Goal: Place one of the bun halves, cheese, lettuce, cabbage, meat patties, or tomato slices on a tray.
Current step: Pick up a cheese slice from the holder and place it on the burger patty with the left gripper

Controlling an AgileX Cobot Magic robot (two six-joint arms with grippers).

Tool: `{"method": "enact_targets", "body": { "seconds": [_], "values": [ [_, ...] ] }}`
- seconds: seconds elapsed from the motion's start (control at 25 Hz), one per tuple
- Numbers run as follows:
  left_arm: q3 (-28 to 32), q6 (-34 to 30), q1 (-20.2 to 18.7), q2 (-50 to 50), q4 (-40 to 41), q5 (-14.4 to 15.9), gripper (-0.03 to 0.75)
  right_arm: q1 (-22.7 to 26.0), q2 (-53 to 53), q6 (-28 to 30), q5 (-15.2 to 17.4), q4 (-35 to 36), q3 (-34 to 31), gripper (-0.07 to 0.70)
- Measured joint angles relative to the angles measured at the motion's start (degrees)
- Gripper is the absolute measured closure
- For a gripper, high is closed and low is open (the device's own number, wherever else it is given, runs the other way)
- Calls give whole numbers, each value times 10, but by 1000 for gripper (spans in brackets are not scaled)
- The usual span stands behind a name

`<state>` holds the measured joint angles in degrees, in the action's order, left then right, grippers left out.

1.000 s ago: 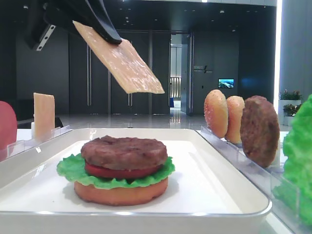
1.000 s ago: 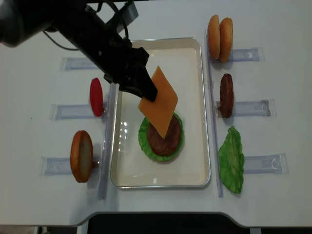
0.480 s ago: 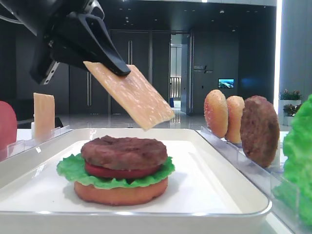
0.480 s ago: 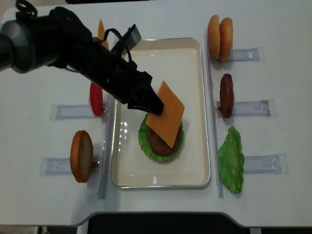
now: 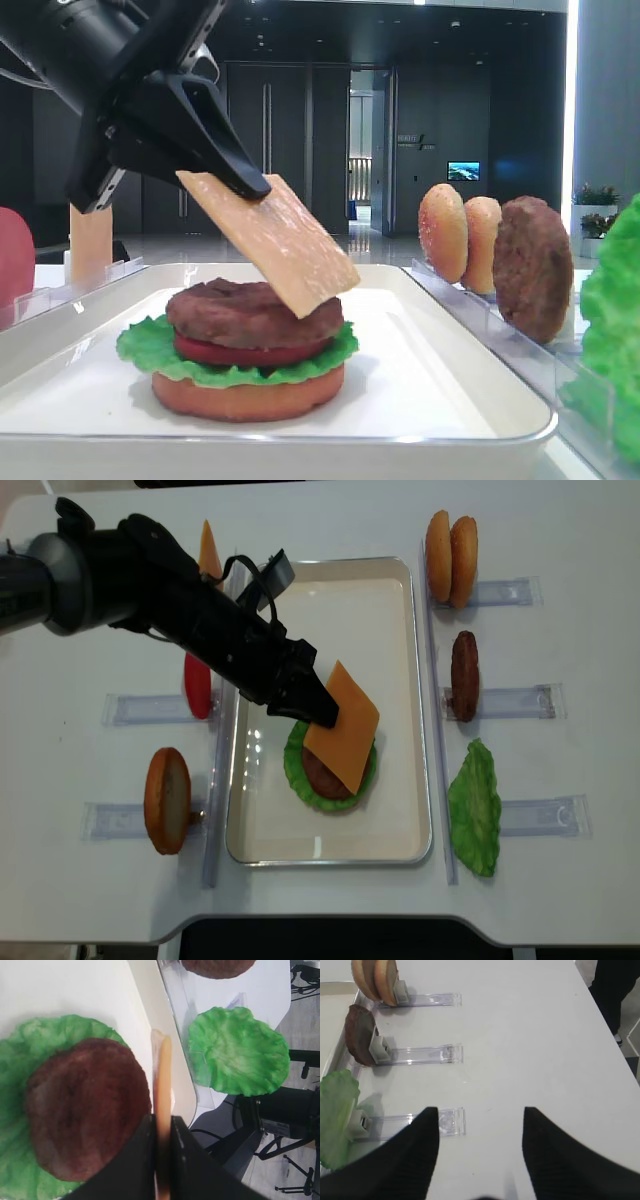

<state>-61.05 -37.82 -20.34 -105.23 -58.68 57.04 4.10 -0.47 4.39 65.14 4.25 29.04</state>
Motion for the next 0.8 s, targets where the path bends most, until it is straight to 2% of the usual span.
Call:
{"method": "enact_targets", "body": {
  "seconds": [0.56,0.8],
  "values": [
    [0,15,0,-8,21,4,679,0,0,0,0,0,0,269],
    [0,28,0,-8,38,-7,679,0,0,0,0,0,0,269]
  ]
}}
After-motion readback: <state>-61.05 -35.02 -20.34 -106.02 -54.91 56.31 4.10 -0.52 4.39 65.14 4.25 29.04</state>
